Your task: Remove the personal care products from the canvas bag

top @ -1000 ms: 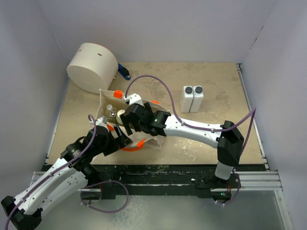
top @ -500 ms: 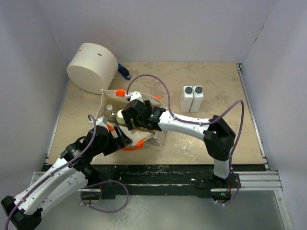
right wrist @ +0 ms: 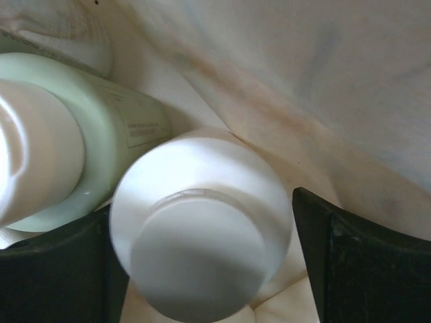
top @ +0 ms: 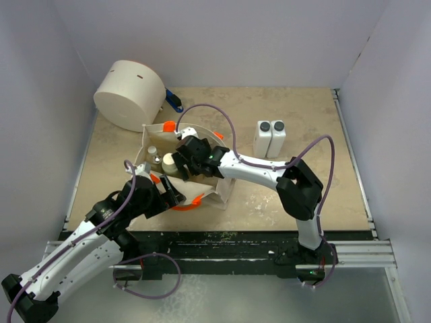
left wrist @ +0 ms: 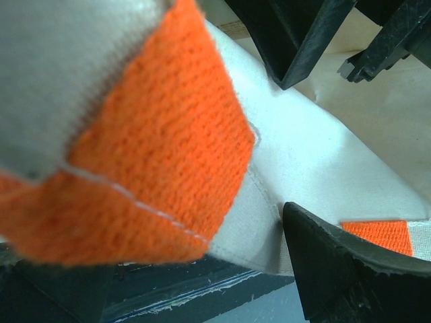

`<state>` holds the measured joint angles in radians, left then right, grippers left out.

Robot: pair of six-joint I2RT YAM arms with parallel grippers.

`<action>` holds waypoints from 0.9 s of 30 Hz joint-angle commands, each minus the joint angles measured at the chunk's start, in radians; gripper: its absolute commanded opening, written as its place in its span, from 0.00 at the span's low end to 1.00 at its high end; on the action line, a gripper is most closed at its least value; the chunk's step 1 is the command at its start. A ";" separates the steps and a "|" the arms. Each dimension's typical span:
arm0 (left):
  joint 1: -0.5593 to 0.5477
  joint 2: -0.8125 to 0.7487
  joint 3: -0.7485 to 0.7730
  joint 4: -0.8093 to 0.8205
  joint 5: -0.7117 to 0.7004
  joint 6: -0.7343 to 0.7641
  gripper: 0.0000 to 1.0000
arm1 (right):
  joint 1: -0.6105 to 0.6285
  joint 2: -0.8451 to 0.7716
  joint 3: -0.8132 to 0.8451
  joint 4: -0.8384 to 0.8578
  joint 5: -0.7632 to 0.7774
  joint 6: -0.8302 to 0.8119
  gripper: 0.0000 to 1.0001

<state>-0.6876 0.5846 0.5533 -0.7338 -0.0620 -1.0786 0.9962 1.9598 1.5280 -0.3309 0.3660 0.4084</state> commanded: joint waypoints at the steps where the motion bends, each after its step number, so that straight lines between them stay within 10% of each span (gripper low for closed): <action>1: -0.004 0.007 0.034 -0.030 0.024 0.029 0.99 | -0.010 0.013 0.062 0.073 -0.017 -0.026 0.83; 12: -0.004 0.017 0.044 -0.027 0.029 0.031 0.99 | -0.010 -0.166 0.023 0.108 -0.061 -0.016 0.18; 27: -0.005 0.027 0.053 -0.018 0.041 0.030 0.99 | -0.089 -0.496 -0.128 0.285 -0.301 0.205 0.00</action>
<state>-0.6880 0.6048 0.5709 -0.7418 -0.0631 -1.0771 0.9569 1.5974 1.4239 -0.2691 0.2012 0.4751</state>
